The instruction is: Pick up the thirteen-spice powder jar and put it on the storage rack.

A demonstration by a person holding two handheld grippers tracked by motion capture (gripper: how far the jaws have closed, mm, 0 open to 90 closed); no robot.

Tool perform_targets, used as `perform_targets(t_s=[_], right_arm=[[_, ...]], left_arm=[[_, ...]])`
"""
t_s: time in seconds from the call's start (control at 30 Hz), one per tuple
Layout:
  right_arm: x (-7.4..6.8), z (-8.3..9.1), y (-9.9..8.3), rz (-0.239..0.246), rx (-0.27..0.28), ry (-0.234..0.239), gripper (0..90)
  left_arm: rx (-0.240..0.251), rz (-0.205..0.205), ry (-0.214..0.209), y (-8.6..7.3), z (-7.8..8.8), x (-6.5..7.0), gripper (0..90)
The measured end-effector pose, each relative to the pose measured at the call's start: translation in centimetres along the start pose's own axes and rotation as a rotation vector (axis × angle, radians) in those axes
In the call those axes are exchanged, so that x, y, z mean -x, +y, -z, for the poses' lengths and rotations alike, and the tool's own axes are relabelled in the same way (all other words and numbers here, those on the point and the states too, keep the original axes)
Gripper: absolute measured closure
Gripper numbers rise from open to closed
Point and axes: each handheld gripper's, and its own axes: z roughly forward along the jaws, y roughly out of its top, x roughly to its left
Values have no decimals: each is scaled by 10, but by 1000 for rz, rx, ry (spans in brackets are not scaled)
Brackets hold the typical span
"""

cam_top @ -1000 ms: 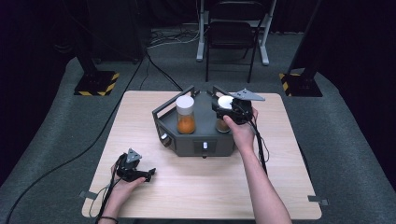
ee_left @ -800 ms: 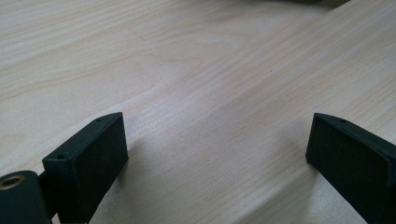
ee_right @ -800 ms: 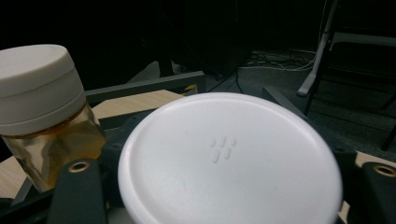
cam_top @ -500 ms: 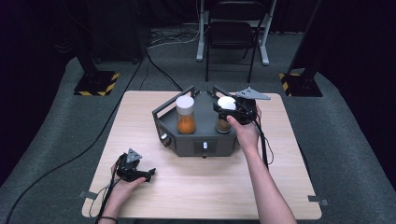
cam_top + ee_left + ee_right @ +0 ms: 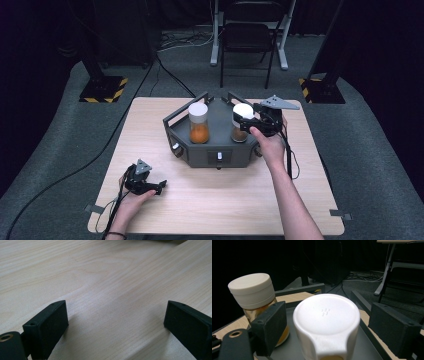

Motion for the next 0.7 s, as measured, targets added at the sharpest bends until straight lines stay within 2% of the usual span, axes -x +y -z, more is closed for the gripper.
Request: perform_targets(t_s=[0.3,0.47,0.7], right_arm=[[4,16,-14,3,3,1,138],[6,25,-24,15,-5,-20,138],[12,38,-40,6,-7,-34,138]], left_arm=[[0,0,0,0,0,0,52],[0,0,0,0,0,0,51],[0,0,0,0,0,0,51]])
